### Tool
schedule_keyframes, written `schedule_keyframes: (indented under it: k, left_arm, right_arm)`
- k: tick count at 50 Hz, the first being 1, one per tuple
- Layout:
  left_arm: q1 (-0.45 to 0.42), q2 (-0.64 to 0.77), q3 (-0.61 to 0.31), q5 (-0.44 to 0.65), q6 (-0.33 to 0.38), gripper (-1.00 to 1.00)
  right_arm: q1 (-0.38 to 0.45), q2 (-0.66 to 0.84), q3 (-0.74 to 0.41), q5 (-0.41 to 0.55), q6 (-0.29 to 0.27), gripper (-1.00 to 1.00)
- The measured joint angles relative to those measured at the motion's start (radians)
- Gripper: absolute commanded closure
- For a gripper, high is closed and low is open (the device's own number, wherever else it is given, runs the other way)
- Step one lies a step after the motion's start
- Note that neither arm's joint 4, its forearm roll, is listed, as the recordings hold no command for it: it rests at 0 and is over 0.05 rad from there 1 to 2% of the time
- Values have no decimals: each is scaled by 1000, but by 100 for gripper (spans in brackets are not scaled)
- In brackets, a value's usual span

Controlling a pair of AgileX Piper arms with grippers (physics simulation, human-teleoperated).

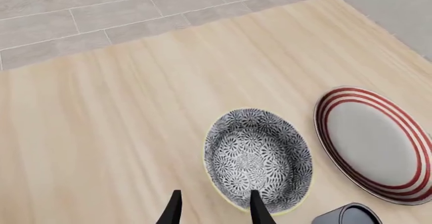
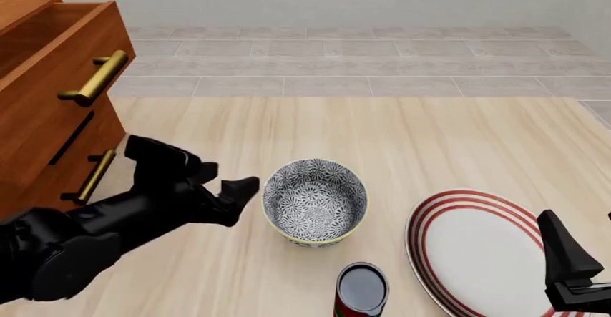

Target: Put the bowl on top of the cabinet.

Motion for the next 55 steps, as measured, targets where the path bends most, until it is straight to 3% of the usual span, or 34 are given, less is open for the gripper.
schedule_keyframes:
  k: [28,55]
  left_arm:
    - [-41,112,-20,-64,-70,-100]
    - [-50,200,-59,-98,-86,-100]
  right_arm:
    - [-4,7,0,-7,3,-100]
    - [-6,13,0,-14,4,-100]
